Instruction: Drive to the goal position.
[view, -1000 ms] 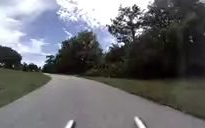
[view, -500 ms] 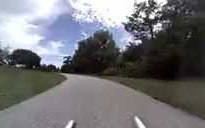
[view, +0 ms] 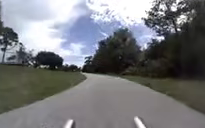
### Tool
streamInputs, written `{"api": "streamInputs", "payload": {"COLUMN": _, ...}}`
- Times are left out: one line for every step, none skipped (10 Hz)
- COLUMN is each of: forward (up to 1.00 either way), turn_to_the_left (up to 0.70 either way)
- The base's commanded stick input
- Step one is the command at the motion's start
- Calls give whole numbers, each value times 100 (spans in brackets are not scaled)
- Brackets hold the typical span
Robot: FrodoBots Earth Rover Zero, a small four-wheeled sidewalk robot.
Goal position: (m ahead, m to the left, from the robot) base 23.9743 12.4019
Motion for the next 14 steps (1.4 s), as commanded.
{"api": "streamInputs", "payload": {"forward": 70, "turn_to_the_left": 0}}
{"api": "streamInputs", "payload": {"forward": 70, "turn_to_the_left": 0}}
{"api": "streamInputs", "payload": {"forward": 70, "turn_to_the_left": 0}}
{"api": "streamInputs", "payload": {"forward": 70, "turn_to_the_left": 0}}
{"api": "streamInputs", "payload": {"forward": 70, "turn_to_the_left": 0}}
{"api": "streamInputs", "payload": {"forward": 70, "turn_to_the_left": 0}}
{"api": "streamInputs", "payload": {"forward": 70, "turn_to_the_left": 0}}
{"api": "streamInputs", "payload": {"forward": 70, "turn_to_the_left": 0}}
{"api": "streamInputs", "payload": {"forward": 70, "turn_to_the_left": 0}}
{"api": "streamInputs", "payload": {"forward": 70, "turn_to_the_left": 0}}
{"api": "streamInputs", "payload": {"forward": 70, "turn_to_the_left": 0}}
{"api": "streamInputs", "payload": {"forward": 70, "turn_to_the_left": 0}}
{"api": "streamInputs", "payload": {"forward": 70, "turn_to_the_left": 0}}
{"api": "streamInputs", "payload": {"forward": 70, "turn_to_the_left": 0}}
